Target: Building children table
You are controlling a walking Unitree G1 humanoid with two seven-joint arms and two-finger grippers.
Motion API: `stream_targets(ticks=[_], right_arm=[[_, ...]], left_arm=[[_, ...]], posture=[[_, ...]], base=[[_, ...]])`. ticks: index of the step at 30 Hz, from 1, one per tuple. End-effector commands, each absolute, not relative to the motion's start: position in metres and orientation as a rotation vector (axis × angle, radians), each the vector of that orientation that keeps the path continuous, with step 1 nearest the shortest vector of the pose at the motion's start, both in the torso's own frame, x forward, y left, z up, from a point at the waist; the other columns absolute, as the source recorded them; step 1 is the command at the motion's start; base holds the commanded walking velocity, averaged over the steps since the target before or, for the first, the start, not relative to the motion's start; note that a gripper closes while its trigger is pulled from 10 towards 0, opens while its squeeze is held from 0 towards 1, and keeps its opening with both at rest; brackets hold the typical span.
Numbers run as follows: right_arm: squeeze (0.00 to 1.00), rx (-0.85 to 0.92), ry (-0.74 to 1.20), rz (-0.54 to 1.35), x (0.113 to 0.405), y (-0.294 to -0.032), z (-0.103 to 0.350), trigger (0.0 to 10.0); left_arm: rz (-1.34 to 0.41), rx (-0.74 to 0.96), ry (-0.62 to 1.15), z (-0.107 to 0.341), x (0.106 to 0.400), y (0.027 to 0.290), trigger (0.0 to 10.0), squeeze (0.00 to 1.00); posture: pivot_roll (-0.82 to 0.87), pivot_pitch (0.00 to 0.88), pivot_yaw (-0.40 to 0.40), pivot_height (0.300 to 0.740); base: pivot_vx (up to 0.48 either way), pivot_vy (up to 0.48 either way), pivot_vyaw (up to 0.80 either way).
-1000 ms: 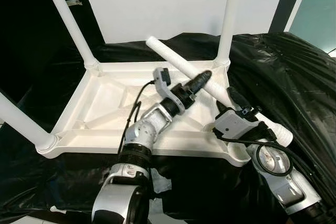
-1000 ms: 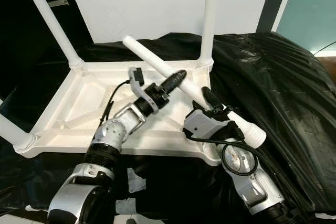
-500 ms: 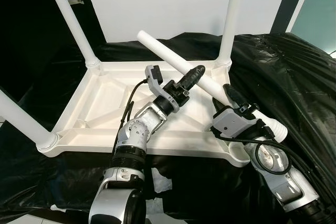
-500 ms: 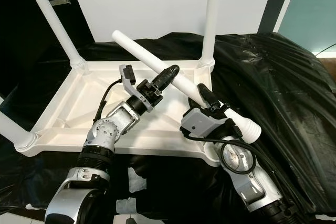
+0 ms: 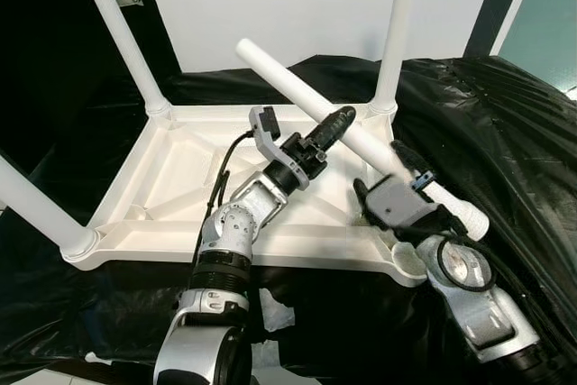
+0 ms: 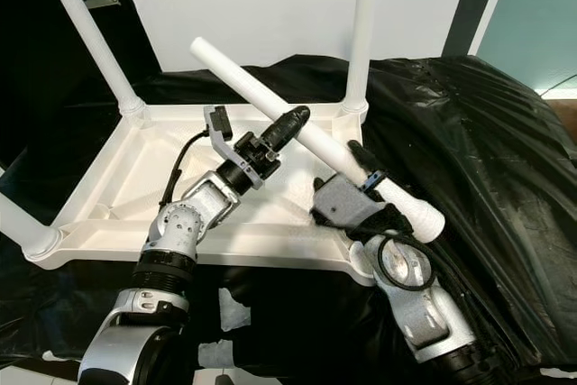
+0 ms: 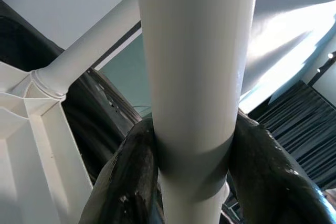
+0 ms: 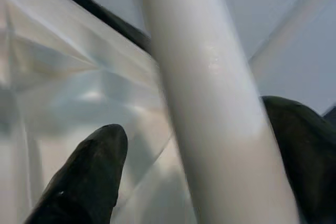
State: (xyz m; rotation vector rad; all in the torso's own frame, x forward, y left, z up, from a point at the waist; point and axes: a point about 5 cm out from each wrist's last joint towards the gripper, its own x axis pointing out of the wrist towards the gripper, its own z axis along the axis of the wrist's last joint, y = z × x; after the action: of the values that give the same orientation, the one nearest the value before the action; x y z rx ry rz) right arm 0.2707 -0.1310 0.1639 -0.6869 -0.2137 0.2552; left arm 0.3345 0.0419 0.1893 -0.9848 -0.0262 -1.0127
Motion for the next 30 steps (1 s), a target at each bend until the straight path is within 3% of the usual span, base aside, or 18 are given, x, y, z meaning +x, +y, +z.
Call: stream_targets(ticks=[1,3,4,6,7,9,10,16,17,18,19,20,21,30], right_arm=[[0.0,-0.502,-0.06,0.293,0.272,-0.135,0.16,10.0],[0.0,-0.502,-0.06,0.293,0.272,-0.135,0.16,10.0],[0.0,-0.389,0.046,0.337,0.269,-0.138,0.16,10.0],[0.0,-0.341,0.135,0.407,0.262,-0.141,0.157,10.0],[0.0,-0.32,0.202,0.442,0.256,-0.146,0.152,4.0],[0.0,-0.316,0.237,0.46,0.253,-0.149,0.149,4.0],[0.0,-0.329,0.249,0.463,0.251,-0.153,0.147,0.0],[0.0,-0.29,0.257,0.409,0.258,-0.163,0.154,0.0],[0.0,-0.295,0.255,0.406,0.259,-0.162,0.156,0.0],[0.0,-0.295,0.255,0.406,0.259,-0.162,0.156,0.0],[0.0,-0.294,0.249,0.398,0.261,-0.161,0.158,0.0],[0.0,-0.29,0.254,0.395,0.261,-0.16,0.16,0.0],[0.0,-0.306,0.246,0.384,0.262,-0.159,0.163,0.0],[0.0,-0.593,0.143,0.228,0.269,-0.161,0.18,0.0]], left_arm=[[-1.125,-1.004,-0.121,0.205,0.328,0.038,0.0,0.0],[-1.125,-1.004,-0.121,0.205,0.328,0.038,0.0,0.0],[-1.123,-1.003,-0.125,0.204,0.328,0.038,0.0,0.0],[-1.12,-1.0,-0.128,0.204,0.328,0.038,0.0,0.0],[-1.117,-0.996,-0.13,0.204,0.328,0.038,0.0,0.0],[-1.115,-0.993,-0.132,0.204,0.328,0.038,0.0,0.0],[-1.118,-0.992,-0.131,0.204,0.328,0.038,0.0,0.0],[-1.133,-0.989,-0.145,0.209,0.326,0.036,0.0,0.0],[-1.131,-0.991,-0.149,0.21,0.326,0.036,3.1,0.0],[-1.131,-0.991,-0.149,0.21,0.326,0.036,3.1,0.0],[-1.13,-0.995,-0.158,0.211,0.326,0.036,6.7,0.87],[-1.129,-0.998,-0.164,0.212,0.326,0.036,6.7,0.87],[-1.127,-1.008,-0.172,0.213,0.325,0.037,10.0,1.0],[-1.097,-0.993,-0.212,0.224,0.327,0.038,10.0,1.0]], posture=[[-0.14,0.0,0.053,0.74],[-0.14,0.0,0.053,0.74],[-0.14,0.0,0.052,0.74],[-0.15,0.0,0.051,0.74],[-0.15,0.0,0.05,0.74],[-0.15,0.0,0.05,0.74],[-0.15,0.0,0.05,0.74],[-0.15,0.0,0.051,0.74],[-0.15,0.0,0.05,0.74],[-0.15,0.0,0.05,0.74],[-0.15,0.0,0.051,0.74],[-0.15,0.0,0.051,0.74],[-0.15,0.0,0.051,0.74],[-0.15,0.0,0.056,0.74]], base=[[0.0,0.0,0.0],[0.0,0.0,0.0],[0.0,0.0,0.0],[0.0,0.0,0.0],[0.0,0.0,0.0],[0.0,0.0,0.0],[0.0,0.0,0.0],[0.0,0.0,0.0],[0.0,0.0,0.0],[0.0,0.0,0.0],[0.0,0.0,0.0],[0.0,0.0,0.0],[0.0,0.0,0.0],[0.0,0.0,0.0]])
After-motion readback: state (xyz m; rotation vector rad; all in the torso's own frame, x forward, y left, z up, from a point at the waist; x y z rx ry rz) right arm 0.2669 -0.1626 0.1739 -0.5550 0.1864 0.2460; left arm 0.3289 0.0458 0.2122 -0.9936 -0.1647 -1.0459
